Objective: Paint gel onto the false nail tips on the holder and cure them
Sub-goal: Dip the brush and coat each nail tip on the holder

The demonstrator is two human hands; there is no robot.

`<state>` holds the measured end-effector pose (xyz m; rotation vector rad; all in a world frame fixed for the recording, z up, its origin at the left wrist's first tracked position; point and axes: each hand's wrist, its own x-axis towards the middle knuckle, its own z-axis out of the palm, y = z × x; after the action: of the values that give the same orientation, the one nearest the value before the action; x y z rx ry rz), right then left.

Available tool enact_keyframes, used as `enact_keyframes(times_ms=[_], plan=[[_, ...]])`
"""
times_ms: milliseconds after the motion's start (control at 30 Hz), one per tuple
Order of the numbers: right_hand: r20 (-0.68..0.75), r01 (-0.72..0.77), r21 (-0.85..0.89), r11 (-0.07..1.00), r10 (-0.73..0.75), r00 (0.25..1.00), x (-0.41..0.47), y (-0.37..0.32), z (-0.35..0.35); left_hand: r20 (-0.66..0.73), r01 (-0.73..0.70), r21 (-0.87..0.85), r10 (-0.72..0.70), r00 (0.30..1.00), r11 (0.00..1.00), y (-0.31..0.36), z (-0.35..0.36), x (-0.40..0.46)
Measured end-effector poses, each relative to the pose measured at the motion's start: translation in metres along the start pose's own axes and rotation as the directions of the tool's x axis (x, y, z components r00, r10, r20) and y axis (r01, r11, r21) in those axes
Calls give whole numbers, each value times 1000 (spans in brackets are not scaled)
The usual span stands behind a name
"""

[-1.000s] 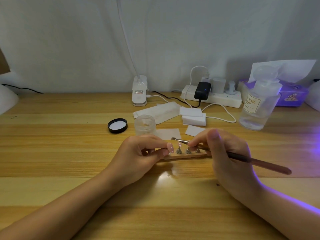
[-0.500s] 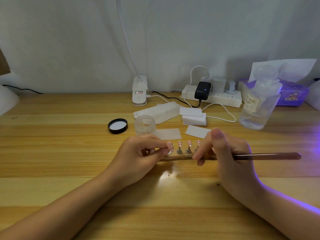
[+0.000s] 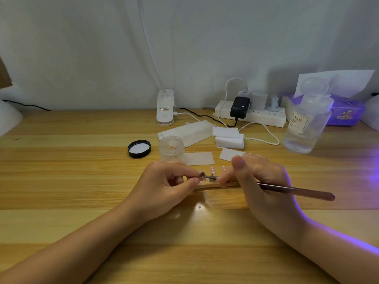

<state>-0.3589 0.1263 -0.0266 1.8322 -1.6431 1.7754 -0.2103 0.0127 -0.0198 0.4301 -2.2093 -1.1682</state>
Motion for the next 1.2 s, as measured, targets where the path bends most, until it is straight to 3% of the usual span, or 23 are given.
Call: enact_keyframes(times_ms=[167,367,900,1033,1200], plan=[[-13,-108,80,991,109,994,-4,-1,-3,2,1,4,-1,1000,1000,1,0,-1],[-27,0,33,999,1,1000,1,-5,-2,14,-24,21,23,1000,1000,2,-1,-1],[18,-118,110,987,117,993,-2,-2,-1,-15,-36,69,37,999,997,1,1,1],[1,-204,226,953,209,978,-3,-5,-2,-24,-33,-28,32,999,999,2,1,1],[-41,-193,268,944,212,977,-1,-8,-7,-44,-62,-83,58,997,995,4,0,1]])
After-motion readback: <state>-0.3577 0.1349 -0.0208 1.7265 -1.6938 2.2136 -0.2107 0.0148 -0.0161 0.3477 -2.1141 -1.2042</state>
